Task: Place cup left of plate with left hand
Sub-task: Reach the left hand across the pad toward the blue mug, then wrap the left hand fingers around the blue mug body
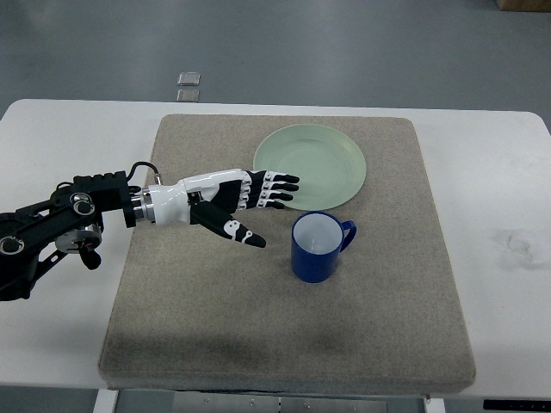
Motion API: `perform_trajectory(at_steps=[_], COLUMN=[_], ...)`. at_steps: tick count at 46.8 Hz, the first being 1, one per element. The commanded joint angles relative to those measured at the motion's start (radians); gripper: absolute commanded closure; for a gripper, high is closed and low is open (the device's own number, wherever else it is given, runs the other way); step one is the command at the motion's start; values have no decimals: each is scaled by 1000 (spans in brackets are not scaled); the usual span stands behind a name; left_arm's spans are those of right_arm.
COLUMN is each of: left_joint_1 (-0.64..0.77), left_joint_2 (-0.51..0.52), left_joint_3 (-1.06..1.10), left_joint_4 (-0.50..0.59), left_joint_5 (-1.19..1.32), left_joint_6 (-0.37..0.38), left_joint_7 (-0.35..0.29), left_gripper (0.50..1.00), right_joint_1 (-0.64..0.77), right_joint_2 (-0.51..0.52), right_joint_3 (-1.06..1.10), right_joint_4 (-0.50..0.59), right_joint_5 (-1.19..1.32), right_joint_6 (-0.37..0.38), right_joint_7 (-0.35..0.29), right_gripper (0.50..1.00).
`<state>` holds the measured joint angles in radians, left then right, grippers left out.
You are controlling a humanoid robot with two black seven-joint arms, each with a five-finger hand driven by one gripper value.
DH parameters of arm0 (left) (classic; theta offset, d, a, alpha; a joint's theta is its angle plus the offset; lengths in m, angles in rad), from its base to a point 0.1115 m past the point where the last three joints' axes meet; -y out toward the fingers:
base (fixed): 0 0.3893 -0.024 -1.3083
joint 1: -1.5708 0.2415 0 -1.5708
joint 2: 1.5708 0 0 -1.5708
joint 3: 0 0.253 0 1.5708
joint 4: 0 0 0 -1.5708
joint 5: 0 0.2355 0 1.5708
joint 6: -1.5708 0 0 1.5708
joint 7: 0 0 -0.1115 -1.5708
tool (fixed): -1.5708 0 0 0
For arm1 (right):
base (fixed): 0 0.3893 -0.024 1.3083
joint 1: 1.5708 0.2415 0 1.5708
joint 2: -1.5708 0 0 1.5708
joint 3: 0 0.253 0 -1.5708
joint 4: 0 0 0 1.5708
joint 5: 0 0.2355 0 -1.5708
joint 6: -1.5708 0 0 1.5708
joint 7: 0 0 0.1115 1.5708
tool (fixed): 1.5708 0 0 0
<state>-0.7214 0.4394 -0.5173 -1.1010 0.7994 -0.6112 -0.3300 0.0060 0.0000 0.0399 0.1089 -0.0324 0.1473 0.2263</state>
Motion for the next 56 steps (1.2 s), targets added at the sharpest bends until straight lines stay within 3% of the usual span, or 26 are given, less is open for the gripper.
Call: perform_trajectory(at_steps=[1, 28, 56], left_joint_1=[0, 3, 2], left_joint_2=[-21, -122, -174], left_joint_3=[3, 23, 22], left_joint_4=[1, 59, 101], left_joint_5=[4, 56, 60], left_joint_6=[0, 0, 48], left_joint_7=[0, 0, 2], left_gripper=[506, 506, 506], right_joint_1=[0, 0, -1], right_joint_2=[0, 0, 0], right_joint_3=[0, 0, 0], right_joint_4=[0, 0, 0], right_joint_5=[0, 0, 0], right_joint_6=[0, 0, 0], right_joint_7=[1, -1, 1], right_gripper=[568, 568, 568])
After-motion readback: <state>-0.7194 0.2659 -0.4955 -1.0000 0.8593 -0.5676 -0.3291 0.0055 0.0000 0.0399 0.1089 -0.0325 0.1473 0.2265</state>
